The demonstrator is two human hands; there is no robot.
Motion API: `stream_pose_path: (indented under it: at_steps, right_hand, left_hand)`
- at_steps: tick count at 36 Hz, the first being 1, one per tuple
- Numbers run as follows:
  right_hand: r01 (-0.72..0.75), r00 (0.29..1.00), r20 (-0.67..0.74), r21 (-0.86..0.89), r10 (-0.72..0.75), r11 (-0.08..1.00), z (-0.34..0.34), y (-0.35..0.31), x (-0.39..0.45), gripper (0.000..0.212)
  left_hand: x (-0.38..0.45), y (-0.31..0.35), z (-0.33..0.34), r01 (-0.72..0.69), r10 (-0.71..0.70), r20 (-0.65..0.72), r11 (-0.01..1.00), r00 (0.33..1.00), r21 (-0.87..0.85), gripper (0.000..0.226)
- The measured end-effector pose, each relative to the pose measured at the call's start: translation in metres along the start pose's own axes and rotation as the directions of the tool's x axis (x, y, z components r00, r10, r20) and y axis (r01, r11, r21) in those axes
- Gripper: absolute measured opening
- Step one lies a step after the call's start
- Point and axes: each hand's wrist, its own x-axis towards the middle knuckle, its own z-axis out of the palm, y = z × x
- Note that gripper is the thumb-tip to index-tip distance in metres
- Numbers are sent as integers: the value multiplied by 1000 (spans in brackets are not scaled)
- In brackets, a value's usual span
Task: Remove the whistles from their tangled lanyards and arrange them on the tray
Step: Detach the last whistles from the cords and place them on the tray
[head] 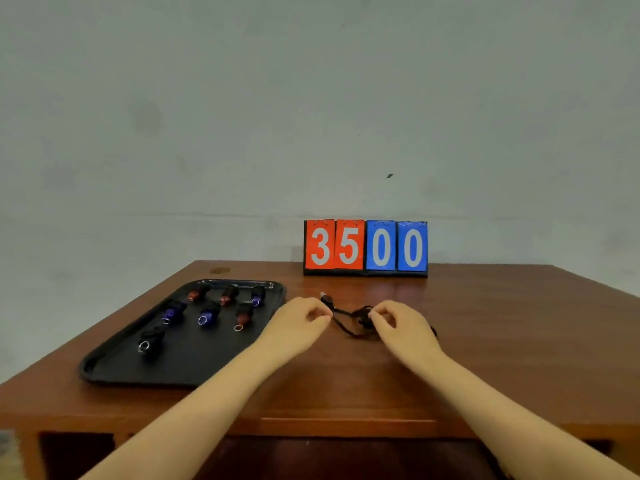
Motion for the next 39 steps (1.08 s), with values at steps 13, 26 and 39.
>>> stream_pose_path:
  at_steps: [13,26,39]
  right_hand:
    - [123,985,133,-116,-108,986,23,12,70,38]
    - [298,932,289,-271,-218,915,39,50,88,32]
    - [-175,975,90,-258,204,950,11,81,96,20]
  left_hand:
    - [99,-35,33,219,-236,-217,971,947,-99,22]
    - [129,-38,69,182,-183,35,983,983,35,29]
    - [121,-51,58,203,-204,133,979,970,26,11]
